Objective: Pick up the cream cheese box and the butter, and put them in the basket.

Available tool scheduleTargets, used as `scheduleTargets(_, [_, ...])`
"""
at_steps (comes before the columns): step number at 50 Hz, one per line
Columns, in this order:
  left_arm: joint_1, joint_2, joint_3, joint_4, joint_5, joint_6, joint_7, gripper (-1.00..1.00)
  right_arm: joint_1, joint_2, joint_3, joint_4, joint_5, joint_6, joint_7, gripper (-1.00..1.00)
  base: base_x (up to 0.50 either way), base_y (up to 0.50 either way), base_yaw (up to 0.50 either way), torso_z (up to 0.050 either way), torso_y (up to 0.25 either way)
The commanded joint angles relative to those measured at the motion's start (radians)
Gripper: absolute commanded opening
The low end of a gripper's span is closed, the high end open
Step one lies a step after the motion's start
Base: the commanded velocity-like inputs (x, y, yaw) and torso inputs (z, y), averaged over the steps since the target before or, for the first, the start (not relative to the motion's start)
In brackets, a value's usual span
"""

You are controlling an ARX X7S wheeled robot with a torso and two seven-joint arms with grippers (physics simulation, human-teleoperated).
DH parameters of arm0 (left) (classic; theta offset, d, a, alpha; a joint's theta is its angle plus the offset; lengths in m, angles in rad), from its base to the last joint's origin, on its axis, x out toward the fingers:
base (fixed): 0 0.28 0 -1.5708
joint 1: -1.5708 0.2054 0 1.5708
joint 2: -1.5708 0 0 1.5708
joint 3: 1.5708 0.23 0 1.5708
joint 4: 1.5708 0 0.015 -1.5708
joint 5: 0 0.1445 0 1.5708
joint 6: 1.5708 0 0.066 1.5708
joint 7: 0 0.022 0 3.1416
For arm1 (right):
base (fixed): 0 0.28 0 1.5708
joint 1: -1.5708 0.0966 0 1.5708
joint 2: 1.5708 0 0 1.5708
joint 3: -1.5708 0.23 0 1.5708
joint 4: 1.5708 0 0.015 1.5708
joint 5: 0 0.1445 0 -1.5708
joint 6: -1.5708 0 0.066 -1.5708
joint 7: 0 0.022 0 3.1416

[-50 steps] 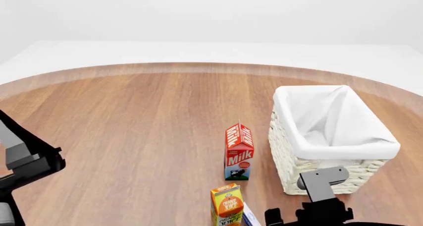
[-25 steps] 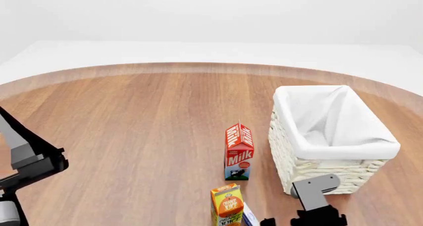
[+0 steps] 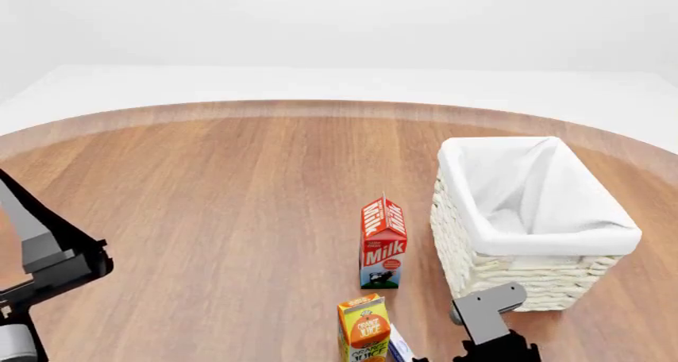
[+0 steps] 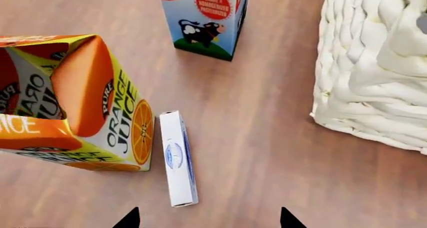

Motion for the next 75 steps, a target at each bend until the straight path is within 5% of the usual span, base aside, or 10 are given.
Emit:
scheduleTargets(1, [-0.006,0.019,-0.017,-0.026,0.018,0.016,0.018,1.00,0.036,-0.043,-0.011,0.033,-0.052,0.007,-0.047,1.00,0.00,0.00,0.00,0.000,0.000])
scheduleTargets(75, [-0.002,-0.004,0.005,-0.028,0.017,0.010,-0.003,1.00,0.097,-0.144,-0.241,0.296,-0.412,-0.200,-0.297,1.00,0.00,0.00,0.00,0.000,0.000])
